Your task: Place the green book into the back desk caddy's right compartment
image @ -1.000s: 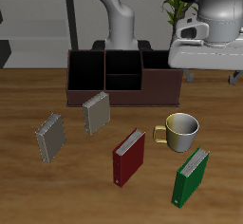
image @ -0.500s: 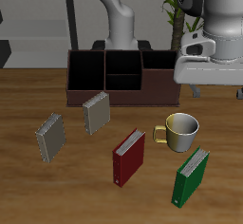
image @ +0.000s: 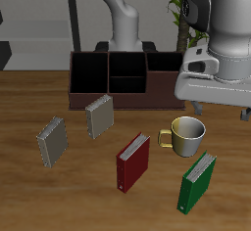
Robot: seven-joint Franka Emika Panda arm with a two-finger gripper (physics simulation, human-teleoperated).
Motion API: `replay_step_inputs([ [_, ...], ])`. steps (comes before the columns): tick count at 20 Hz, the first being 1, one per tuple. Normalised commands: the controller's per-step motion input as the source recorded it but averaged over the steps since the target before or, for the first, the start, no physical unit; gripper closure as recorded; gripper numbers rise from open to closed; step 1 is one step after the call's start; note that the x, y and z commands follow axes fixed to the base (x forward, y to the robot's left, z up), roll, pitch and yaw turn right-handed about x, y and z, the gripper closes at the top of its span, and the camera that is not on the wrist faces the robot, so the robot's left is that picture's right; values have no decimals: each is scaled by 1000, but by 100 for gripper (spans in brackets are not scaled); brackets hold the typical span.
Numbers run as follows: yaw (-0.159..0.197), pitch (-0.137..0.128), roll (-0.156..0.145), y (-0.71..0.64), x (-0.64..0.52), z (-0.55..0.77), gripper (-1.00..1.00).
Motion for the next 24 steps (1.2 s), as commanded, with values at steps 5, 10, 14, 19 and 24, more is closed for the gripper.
replay_step_inputs([
  [5,-25,30,-37,-184,241,-253,-100],
  [10,-60,37,3,-85,161,-364,-100],
  [14,-57,9,18,-156,56,-437,-100],
  [19,-22,-31,-5,-199,-42,-284,-100],
  [24,-79,-46,-10,-182,-58,-200,-100],
])
